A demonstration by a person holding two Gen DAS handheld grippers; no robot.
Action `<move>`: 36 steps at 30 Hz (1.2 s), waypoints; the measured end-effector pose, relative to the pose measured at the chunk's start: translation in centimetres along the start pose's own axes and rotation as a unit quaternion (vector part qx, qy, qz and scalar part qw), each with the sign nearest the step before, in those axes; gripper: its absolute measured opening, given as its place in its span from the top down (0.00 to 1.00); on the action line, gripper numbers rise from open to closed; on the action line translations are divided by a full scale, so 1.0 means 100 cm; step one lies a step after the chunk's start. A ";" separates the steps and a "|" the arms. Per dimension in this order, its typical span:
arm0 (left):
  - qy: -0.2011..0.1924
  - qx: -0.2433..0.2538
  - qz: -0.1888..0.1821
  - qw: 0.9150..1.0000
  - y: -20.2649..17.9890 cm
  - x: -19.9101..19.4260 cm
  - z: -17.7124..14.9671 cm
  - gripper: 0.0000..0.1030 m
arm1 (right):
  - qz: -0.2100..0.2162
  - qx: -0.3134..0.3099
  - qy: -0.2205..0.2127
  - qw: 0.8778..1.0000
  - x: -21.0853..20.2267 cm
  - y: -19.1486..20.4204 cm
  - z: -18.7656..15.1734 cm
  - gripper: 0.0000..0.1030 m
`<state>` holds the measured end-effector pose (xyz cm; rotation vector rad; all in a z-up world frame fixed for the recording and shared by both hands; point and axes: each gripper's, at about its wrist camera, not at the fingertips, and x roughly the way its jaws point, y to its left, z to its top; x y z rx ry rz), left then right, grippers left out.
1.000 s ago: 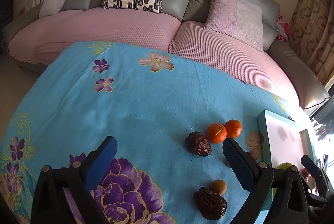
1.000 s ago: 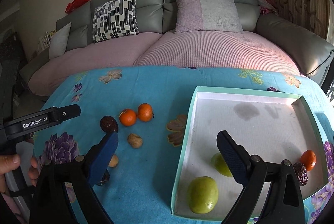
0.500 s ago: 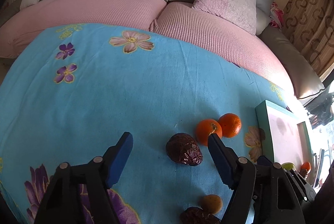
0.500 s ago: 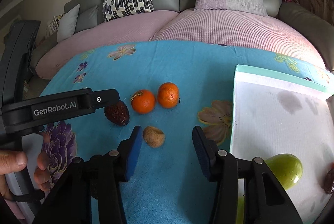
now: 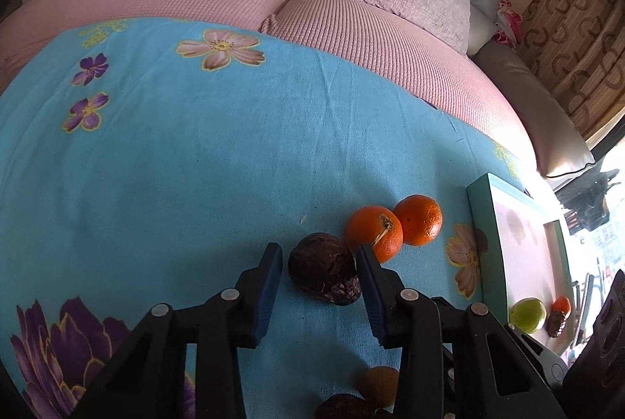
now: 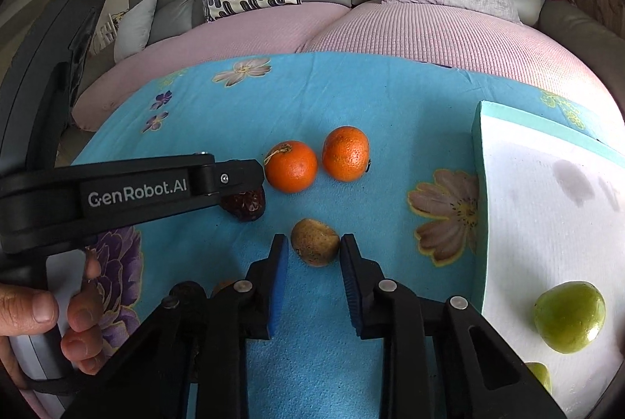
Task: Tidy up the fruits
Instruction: 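Grasp the small brown nut with the right gripper while the left gripper grasps a dark date, then carry the nut in the right gripper while the left gripper carries the date over the tray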
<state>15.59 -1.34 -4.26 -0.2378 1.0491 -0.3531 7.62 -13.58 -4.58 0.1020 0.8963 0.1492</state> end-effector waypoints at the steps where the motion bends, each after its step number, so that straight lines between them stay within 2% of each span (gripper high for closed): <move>1: 0.000 0.000 -0.001 1.000 0.000 0.000 0.000 0.63 | 0.001 0.001 -0.001 1.000 0.000 0.000 0.000 0.74; 6: -0.005 0.001 0.000 1.000 -0.001 -0.005 0.000 0.63 | 0.003 0.002 -0.007 1.000 -0.004 -0.001 0.000 0.74; 11: -0.032 0.008 -0.006 0.999 -0.006 -0.027 0.002 0.64 | -0.002 0.008 -0.025 1.000 -0.020 -0.005 0.004 0.74; 17: -0.069 0.033 -0.014 0.997 -0.025 -0.059 0.005 0.64 | -0.016 0.019 -0.054 0.998 -0.045 -0.014 0.011 0.74; 24: -0.094 0.069 -0.024 0.993 -0.054 -0.081 0.002 0.64 | -0.033 0.034 -0.089 0.995 -0.071 -0.029 0.015 0.74; 29: -0.100 0.092 -0.029 0.990 -0.073 -0.086 0.000 0.64 | -0.045 0.053 -0.096 0.993 -0.081 -0.049 0.014 0.74; 33: -0.092 0.106 -0.023 0.990 -0.087 -0.081 -0.005 0.64 | -0.045 0.071 -0.105 0.991 -0.093 -0.067 0.012 0.74; 36: -0.087 0.112 -0.028 0.990 -0.096 -0.078 -0.009 0.64 | -0.061 0.085 -0.106 0.989 -0.099 -0.083 0.009 0.74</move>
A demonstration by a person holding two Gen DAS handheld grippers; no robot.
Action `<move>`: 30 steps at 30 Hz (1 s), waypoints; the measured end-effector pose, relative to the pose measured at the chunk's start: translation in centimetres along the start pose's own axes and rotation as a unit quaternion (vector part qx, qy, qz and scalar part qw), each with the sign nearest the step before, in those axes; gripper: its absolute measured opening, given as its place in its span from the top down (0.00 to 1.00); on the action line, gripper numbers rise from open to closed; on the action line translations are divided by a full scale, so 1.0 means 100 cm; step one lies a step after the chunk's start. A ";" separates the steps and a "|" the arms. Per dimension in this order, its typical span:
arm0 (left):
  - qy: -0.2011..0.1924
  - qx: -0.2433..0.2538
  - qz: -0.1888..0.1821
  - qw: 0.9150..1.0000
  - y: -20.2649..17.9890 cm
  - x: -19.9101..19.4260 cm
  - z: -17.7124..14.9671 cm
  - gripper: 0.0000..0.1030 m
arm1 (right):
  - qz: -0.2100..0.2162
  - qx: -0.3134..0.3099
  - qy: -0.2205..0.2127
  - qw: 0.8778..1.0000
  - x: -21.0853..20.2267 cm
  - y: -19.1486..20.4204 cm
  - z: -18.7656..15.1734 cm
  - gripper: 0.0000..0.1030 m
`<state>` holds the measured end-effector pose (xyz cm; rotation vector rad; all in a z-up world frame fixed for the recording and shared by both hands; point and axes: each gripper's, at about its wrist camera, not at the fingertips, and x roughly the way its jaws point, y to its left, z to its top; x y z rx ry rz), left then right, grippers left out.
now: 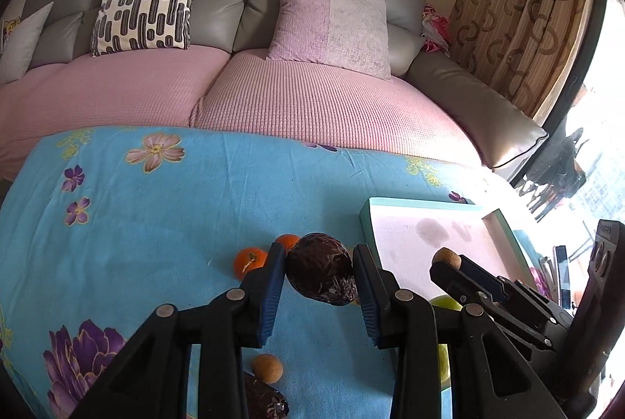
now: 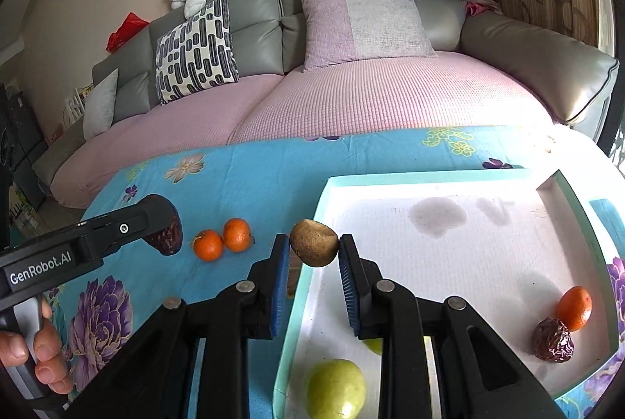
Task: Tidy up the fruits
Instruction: 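Carry the nut in the right gripper while the left gripper carries the date over the tray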
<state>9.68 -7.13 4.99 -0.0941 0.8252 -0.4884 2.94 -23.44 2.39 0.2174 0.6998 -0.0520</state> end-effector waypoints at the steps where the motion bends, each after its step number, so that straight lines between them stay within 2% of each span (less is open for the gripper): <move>1: 0.000 0.004 0.000 1.000 -0.004 0.001 -0.001 0.64 | -0.005 0.004 0.000 1.000 -0.002 -0.006 0.000 0.74; 15: 0.043 0.078 0.013 0.996 -0.061 0.028 -0.018 0.64 | -0.066 0.058 -0.009 0.996 -0.023 -0.079 0.002 0.74; 23: 0.054 0.113 0.001 0.992 -0.100 0.043 -0.007 0.64 | -0.104 0.077 -0.005 0.992 -0.029 -0.106 -0.002 0.74; 30: 0.086 0.144 0.006 0.986 -0.127 0.079 -0.005 0.63 | -0.136 0.083 0.013 0.987 -0.023 -0.124 -0.008 0.74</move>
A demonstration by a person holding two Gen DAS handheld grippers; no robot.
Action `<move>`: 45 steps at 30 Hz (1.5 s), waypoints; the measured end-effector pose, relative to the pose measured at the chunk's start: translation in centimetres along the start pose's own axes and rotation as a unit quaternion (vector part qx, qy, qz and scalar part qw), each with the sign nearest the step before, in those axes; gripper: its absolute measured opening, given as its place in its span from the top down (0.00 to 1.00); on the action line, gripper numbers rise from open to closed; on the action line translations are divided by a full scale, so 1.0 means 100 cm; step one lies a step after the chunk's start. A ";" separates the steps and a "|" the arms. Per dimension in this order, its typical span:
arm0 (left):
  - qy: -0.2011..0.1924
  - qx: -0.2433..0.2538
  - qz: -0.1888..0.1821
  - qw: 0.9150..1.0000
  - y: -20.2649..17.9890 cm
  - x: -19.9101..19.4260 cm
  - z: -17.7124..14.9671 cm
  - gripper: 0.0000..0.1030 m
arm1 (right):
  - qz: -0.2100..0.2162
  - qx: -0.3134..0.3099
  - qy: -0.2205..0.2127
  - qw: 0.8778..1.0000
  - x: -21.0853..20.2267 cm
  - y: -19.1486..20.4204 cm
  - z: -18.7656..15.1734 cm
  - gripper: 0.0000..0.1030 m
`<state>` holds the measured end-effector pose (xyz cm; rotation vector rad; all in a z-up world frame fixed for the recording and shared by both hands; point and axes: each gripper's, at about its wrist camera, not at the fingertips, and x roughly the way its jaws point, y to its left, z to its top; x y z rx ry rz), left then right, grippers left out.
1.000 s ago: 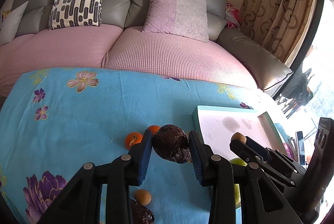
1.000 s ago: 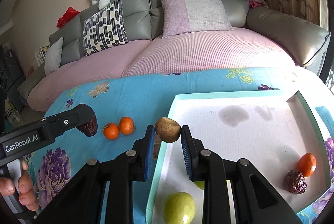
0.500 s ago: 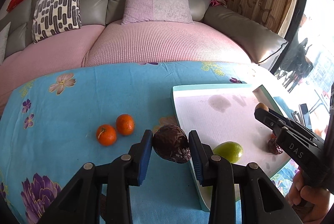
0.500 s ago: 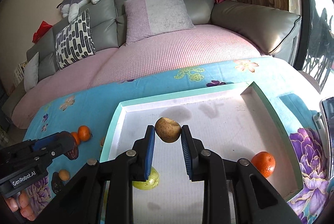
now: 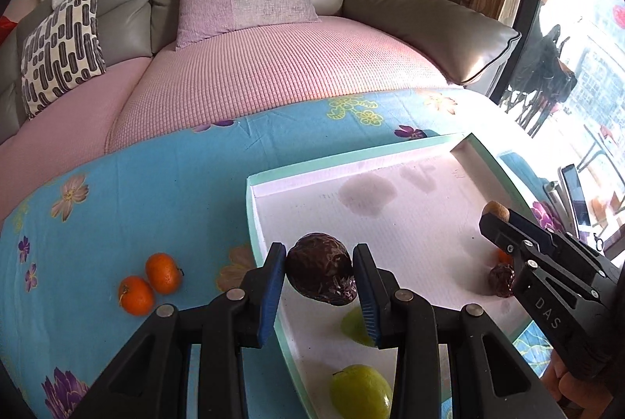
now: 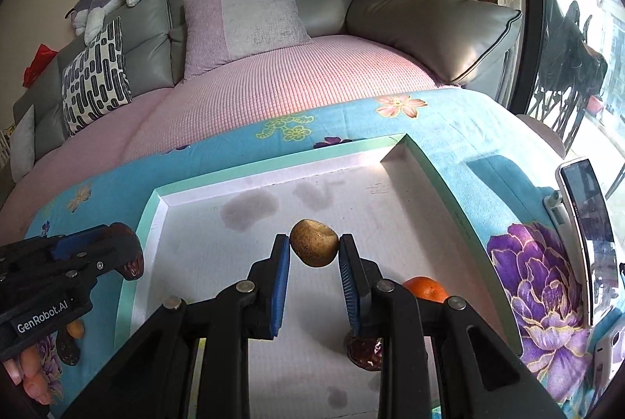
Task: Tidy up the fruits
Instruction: 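Carry the nut in the right gripper while the left gripper carries the date over the tray, then open the right gripper to drop the nut while the left gripper releases the date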
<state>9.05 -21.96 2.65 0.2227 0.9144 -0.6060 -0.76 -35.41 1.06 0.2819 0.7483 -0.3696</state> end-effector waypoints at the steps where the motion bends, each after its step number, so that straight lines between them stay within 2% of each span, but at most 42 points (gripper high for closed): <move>1: 0.002 0.002 -0.001 1.000 -0.002 0.004 0.001 0.64 | 0.001 0.002 0.004 1.000 0.003 -0.002 -0.001 0.74; 9: 0.040 0.001 0.011 0.999 -0.003 0.037 -0.001 0.63 | 0.006 0.003 0.029 1.000 0.018 -0.004 -0.008 0.74; 15: 0.057 0.004 0.010 0.998 -0.005 0.050 -0.006 0.63 | -0.005 -0.004 0.051 0.999 0.028 -0.003 -0.013 0.74; 22: 0.057 0.007 0.010 0.998 -0.006 0.053 -0.003 0.63 | -0.011 -0.006 0.070 0.997 0.036 -0.003 -0.018 0.74; 35: 0.060 0.003 0.014 0.998 -0.006 0.050 -0.002 0.63 | -0.015 -0.008 0.071 0.997 0.035 -0.002 -0.016 0.74; 37: 0.059 0.003 0.014 0.998 -0.006 0.048 -0.002 0.62 | -0.017 -0.010 0.071 0.997 0.034 -0.002 -0.016 0.72; 39: 0.056 0.002 0.014 0.998 -0.005 0.045 -0.001 0.61 | -0.019 -0.010 0.071 0.997 0.033 -0.002 -0.015 0.66; 41: 0.052 -0.001 0.011 0.999 -0.005 0.039 -0.001 0.57 | -0.022 -0.012 0.070 0.997 0.030 -0.001 -0.014 0.65; 45: 0.036 0.000 0.005 0.999 -0.006 0.024 0.000 0.56 | -0.025 -0.024 0.062 0.997 0.020 0.004 -0.011 0.65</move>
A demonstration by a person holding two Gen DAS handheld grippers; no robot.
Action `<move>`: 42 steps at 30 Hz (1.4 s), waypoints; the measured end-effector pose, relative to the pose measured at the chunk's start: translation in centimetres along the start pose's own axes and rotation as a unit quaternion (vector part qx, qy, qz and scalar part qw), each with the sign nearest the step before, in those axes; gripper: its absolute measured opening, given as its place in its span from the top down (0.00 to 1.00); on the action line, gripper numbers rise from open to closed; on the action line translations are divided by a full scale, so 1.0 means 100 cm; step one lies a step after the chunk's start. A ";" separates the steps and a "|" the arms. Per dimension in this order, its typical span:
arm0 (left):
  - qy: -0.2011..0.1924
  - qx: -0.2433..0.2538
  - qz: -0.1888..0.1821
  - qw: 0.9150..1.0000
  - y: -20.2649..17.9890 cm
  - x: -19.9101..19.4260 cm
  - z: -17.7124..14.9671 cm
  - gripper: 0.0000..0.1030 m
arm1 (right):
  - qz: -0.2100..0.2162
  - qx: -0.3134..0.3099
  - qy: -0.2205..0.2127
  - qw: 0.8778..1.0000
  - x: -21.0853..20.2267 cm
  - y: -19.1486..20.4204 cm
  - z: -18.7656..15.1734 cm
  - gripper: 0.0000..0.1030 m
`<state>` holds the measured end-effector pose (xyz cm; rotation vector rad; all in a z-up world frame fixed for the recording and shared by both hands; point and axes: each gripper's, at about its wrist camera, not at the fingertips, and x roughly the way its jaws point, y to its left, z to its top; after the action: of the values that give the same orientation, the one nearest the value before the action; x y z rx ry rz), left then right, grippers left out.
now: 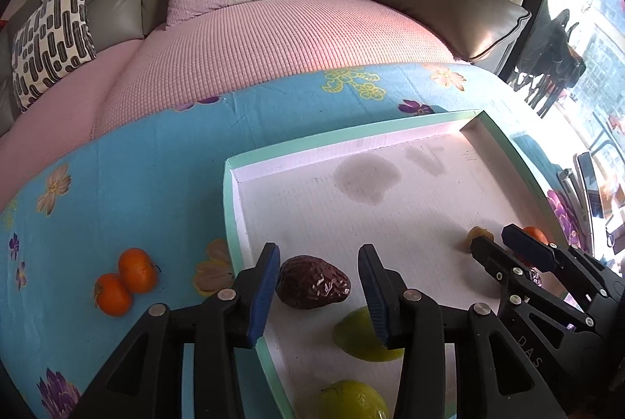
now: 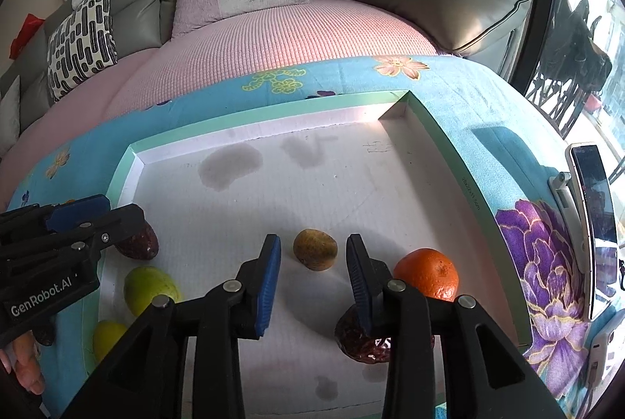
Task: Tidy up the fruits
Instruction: 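Open the right gripper to drop the nut while the left gripper releases the date, then move both grippers back from the tray toward the remaining fruit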
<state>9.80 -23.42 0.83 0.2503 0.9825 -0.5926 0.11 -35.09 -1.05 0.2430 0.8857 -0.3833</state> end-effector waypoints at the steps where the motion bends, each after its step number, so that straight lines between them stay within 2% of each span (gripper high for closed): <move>1: -0.005 0.000 -0.001 1.000 0.000 -0.005 -0.001 0.56 | -0.001 -0.003 -0.003 1.000 -0.004 0.001 0.000 0.65; 6: -0.019 -0.013 -0.002 1.000 0.010 -0.023 -0.010 0.55 | -0.002 -0.002 0.001 1.000 -0.016 0.004 -0.002 0.65; 16: -0.033 -0.049 0.034 0.998 0.046 -0.049 -0.045 0.54 | -0.007 -0.001 0.017 1.000 -0.031 0.006 -0.017 0.65; 23: -0.029 -0.063 0.040 0.997 0.059 -0.049 -0.068 0.52 | -0.010 -0.004 0.015 1.000 -0.032 0.010 -0.019 0.65; 29: -0.033 -0.074 0.038 0.996 0.067 -0.047 -0.073 0.51 | -0.017 -0.013 0.017 1.000 -0.030 0.018 -0.019 0.65; 31: -0.035 -0.077 0.042 0.996 0.071 -0.047 -0.075 0.43 | -0.019 -0.011 0.014 1.000 -0.029 0.019 -0.019 0.50; 32: -0.036 -0.080 0.044 0.995 0.073 -0.047 -0.076 0.37 | -0.021 -0.010 0.012 1.000 -0.029 0.019 -0.019 0.37; 34: -0.038 -0.087 0.049 0.994 0.078 -0.048 -0.077 0.33 | -0.023 -0.010 0.013 1.000 -0.028 0.021 -0.019 0.34; 37: -0.036 -0.098 0.064 0.992 0.086 -0.047 -0.080 0.19 | -0.026 -0.016 0.012 0.999 -0.027 0.024 -0.020 0.32; 38: -0.035 -0.100 0.067 0.992 0.089 -0.047 -0.080 0.15 | -0.028 -0.018 0.010 0.999 -0.027 0.024 -0.020 0.23; 39: -0.036 -0.103 0.070 0.992 0.090 -0.047 -0.081 0.13 | -0.028 -0.019 0.007 0.999 -0.028 0.025 -0.021 0.15; 42: -0.039 -0.106 0.081 0.990 0.095 -0.049 -0.083 0.11 | -0.024 -0.021 0.001 0.999 -0.028 0.026 -0.021 0.13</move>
<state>7.39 -10.16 -0.15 0.1147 0.9325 -0.3442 -1.89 -31.36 0.03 0.1824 0.9015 -0.4088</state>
